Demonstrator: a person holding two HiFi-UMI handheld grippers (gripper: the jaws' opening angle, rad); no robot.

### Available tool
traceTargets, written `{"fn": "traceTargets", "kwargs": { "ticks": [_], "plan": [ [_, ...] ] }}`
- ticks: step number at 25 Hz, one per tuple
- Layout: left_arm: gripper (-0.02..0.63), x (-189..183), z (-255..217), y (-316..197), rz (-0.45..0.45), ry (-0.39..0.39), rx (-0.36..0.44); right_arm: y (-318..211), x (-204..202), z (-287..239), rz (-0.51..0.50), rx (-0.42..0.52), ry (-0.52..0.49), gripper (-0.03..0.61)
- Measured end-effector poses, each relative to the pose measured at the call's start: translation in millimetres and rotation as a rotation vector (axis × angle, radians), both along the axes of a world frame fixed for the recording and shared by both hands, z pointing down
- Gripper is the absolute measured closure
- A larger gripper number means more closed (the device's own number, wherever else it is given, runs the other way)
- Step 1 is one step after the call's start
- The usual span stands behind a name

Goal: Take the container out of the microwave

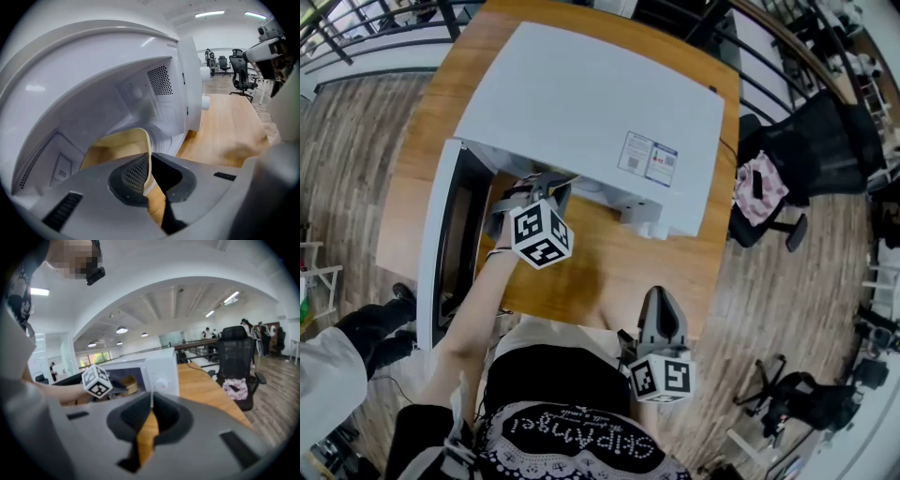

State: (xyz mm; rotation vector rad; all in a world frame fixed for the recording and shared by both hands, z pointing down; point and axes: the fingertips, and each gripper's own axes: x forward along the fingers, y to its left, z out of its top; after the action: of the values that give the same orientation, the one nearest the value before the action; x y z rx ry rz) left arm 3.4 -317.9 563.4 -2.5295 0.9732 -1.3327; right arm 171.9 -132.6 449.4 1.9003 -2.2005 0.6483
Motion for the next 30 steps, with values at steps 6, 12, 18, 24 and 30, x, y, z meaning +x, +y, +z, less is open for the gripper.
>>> {"fn": "traceTargets", "kwargs": {
  "ticks": [6,12,18,24,30],
  "plan": [
    [0.573,-1,-17,20,0.011,0.017,0.008,2,-6,-6,-0.021,0.023,0.003,0.54],
    [0.574,-3,-26,49,0.017,0.034,0.005,7,-13,-13,-0.041,0.05,0.001,0.54],
    [0.574,-3,-33,82,0.031,0.046,0.001,15,-18,-20,-0.05,0.076,0.002,0.54],
    [0.573,-6,-42,116,0.034,0.059,-0.01,21,-21,-26,-0.057,0.1,0.0,0.54],
    [0.574,-6,-57,152,0.043,0.076,-0.014,25,-24,-33,-0.072,0.127,-0.006,0.54]
  ]
}}
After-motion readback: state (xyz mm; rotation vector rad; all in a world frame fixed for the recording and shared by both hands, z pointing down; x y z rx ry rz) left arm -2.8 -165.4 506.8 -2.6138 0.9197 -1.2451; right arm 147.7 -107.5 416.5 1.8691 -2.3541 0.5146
